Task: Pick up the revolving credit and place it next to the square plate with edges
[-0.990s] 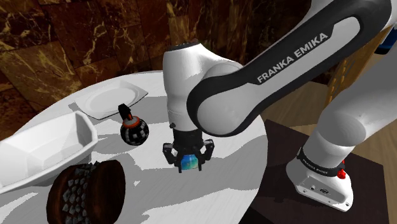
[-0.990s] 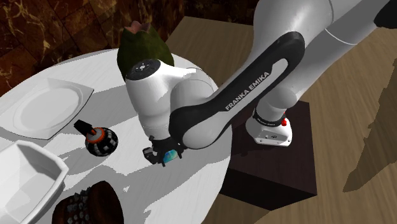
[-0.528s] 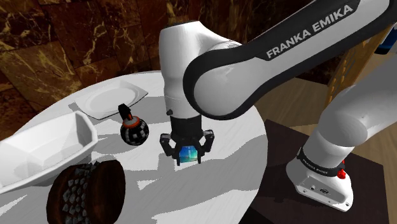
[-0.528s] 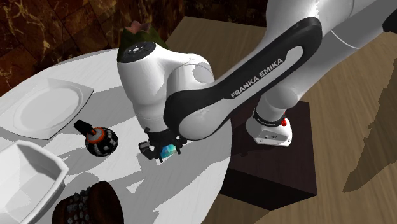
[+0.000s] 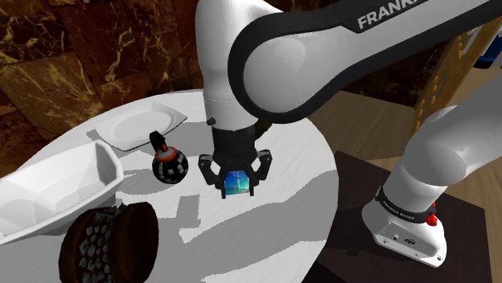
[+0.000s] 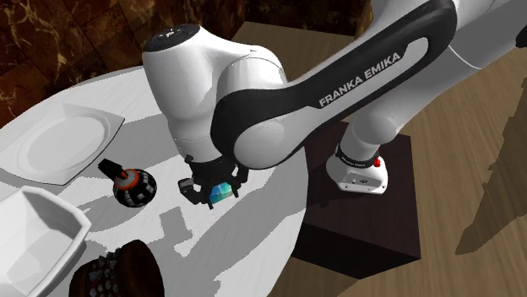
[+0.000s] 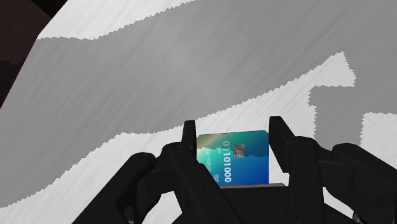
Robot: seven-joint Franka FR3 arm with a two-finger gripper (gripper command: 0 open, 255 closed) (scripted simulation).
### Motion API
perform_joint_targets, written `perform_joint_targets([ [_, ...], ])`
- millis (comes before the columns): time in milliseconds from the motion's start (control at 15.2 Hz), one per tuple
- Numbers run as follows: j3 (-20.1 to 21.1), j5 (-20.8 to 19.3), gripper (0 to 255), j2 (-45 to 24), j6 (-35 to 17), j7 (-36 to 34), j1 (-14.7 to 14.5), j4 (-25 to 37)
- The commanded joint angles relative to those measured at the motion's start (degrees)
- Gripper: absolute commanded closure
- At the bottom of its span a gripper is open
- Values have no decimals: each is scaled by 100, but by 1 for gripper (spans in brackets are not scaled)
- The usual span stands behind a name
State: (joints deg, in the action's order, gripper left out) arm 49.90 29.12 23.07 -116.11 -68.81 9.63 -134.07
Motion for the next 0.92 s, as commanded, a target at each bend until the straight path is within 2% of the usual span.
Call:
perform_joint_targets([
  [0,-6,-146,255,-157,53,9,129,179],
  [264,212,-857,255,-1068,-92,-104,670,786],
  [462,351,-1539,255,-1850,-138,-327,964,1309],
  [660,363,-2303,255,-2687,-84,-620,1052,1906],
  [858,204,-2999,255,-3488,92,-862,916,2592],
])
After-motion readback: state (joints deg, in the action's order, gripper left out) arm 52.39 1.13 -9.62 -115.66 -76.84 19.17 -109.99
